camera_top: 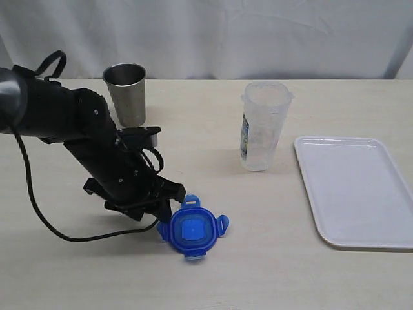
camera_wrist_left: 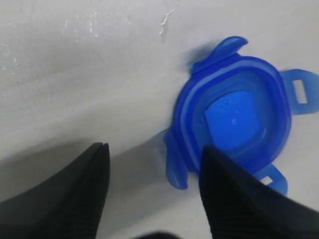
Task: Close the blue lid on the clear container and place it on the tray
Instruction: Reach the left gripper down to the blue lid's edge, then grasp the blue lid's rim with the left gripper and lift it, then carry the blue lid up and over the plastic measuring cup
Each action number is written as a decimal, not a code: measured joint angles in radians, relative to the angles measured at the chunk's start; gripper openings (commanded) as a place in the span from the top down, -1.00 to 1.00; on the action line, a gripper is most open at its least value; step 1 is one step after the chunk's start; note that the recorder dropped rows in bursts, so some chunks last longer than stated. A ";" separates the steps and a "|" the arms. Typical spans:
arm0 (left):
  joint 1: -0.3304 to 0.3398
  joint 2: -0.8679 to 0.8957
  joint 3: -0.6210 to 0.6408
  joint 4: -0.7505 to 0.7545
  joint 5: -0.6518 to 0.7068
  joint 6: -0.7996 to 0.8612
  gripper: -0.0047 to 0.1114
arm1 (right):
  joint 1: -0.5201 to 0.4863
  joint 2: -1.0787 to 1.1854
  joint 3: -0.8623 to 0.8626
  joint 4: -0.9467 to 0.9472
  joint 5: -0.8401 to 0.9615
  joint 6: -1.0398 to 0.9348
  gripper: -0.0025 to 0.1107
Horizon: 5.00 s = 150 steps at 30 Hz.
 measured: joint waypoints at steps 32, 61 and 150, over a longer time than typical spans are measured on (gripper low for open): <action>-0.082 0.020 0.000 0.066 -0.033 -0.165 0.24 | 0.000 0.000 0.000 0.000 0.000 0.000 0.88; -0.082 0.015 -0.004 0.066 -0.099 -0.032 0.92 | 0.000 0.000 0.000 0.000 0.000 0.000 0.88; -0.318 0.186 -0.747 1.631 -0.234 -0.084 0.92 | 0.000 0.000 0.000 0.000 0.000 0.000 0.88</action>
